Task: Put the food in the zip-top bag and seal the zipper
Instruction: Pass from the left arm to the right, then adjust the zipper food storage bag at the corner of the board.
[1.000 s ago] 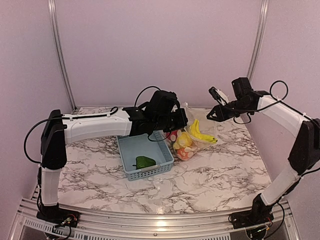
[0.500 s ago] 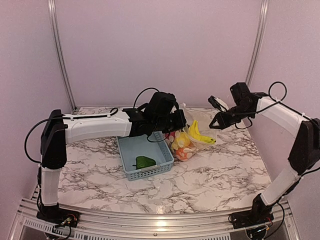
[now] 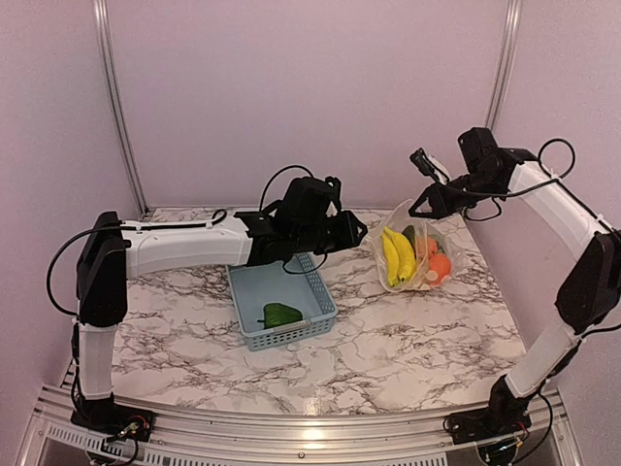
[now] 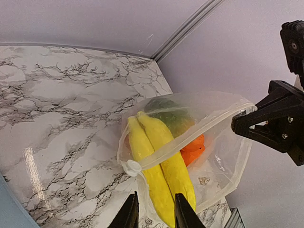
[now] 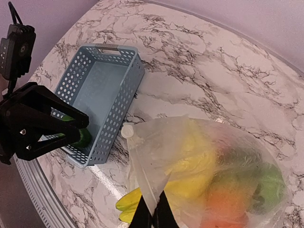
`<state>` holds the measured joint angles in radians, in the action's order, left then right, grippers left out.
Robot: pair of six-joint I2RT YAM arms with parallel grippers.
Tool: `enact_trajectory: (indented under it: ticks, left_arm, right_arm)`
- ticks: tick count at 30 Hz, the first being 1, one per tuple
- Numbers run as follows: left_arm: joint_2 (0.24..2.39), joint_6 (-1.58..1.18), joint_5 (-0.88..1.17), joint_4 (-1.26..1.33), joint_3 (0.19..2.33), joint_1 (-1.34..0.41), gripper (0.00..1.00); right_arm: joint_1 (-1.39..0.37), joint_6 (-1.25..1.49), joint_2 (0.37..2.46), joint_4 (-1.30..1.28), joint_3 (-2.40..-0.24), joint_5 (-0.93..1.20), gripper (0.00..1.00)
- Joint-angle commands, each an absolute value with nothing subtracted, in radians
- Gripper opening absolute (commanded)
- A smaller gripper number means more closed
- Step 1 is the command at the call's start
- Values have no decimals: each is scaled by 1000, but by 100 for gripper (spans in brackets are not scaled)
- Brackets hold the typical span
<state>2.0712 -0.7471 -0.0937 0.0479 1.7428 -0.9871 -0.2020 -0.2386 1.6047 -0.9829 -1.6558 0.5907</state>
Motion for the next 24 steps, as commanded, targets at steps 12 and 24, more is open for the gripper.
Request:
enact_trajectory:
  ticks: [12,24]
  left_arm:
    - [1999,-790,-68,106,1556,-1024,52]
    - [2183,-839,-130,22,1713,-1010,56]
  right_arm:
    - [-173,-200,1637,-929,-1611,667,0]
    - [-174,-196,1630,-918,-1583,698,0]
